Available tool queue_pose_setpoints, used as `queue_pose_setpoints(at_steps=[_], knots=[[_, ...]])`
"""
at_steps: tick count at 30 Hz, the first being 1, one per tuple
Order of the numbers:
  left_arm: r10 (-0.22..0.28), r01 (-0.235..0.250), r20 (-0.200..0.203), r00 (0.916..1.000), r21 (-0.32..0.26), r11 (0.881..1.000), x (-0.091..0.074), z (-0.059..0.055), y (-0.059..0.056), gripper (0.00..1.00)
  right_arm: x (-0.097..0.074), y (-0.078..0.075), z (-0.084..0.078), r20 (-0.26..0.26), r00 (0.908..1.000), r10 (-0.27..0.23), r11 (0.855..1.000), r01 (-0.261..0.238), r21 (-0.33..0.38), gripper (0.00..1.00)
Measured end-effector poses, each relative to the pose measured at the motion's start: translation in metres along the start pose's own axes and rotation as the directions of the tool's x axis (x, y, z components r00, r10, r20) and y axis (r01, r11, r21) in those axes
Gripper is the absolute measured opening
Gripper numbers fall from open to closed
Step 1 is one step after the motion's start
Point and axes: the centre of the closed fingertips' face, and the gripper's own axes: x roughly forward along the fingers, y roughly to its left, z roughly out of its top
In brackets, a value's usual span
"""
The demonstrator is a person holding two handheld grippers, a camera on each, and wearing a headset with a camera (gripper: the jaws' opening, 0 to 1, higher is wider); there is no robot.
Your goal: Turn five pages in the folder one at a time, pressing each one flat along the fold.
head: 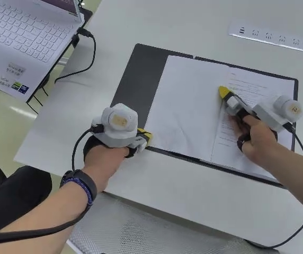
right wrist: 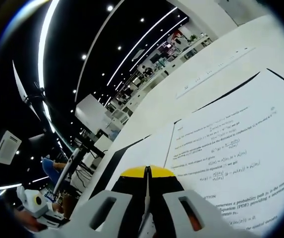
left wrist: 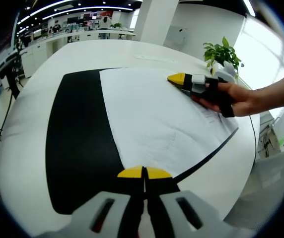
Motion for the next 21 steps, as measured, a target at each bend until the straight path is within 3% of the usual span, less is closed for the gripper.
queue_pose_setpoints(at_steps=[21], knots=[[0.006,-0.006,0.004,1.0,-0.008,1.0,0.0,-0.001,0.001,0.0,-0.038,0.011,-0.032,-0.009,0.9998,0.016,1.0,-0.016,-0.012,0.0]])
